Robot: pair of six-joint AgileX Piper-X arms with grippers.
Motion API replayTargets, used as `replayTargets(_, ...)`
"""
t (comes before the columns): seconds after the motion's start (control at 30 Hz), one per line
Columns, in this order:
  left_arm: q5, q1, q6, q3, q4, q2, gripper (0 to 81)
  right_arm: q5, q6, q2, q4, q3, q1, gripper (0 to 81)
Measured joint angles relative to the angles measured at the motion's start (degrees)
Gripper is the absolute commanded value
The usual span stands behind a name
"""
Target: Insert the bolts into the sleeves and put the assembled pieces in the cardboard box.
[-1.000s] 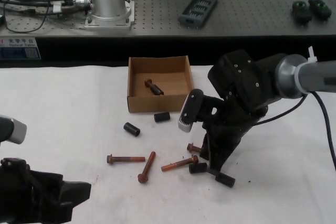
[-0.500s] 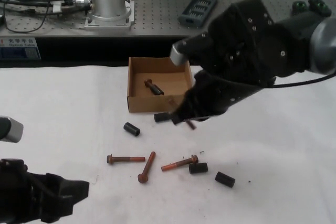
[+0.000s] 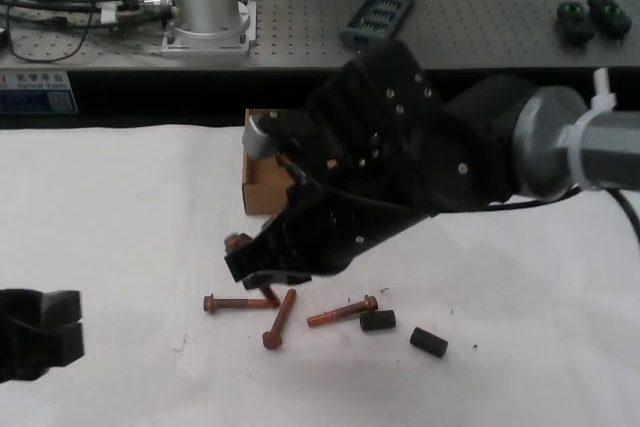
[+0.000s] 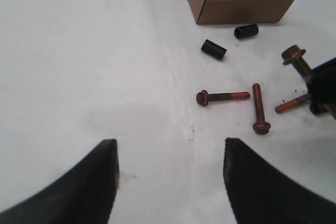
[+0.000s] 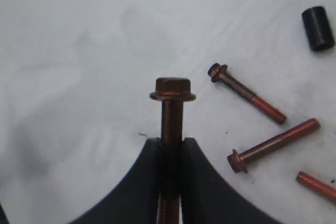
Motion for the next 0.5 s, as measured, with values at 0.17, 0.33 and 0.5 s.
replayTargets(0.17,-1.0,0.0,0.0,0.0,5.0,-3.6,43.1,-4.2,2.0,1.8,1.5,0.3,0.3,1.1)
replayTargets(0.33,-1.0,0.0,0.0,0.0,7.9,-4.3,43.1,-5.1,0.6,1.8,1.8,0.3,0.5,30.7)
replayTargets(0.5,-1.0,0.0,0.0,-0.1,8.2,-4.3,43.1,-5.6,0.3,1.8,2.1,0.3,0.5,37.2)
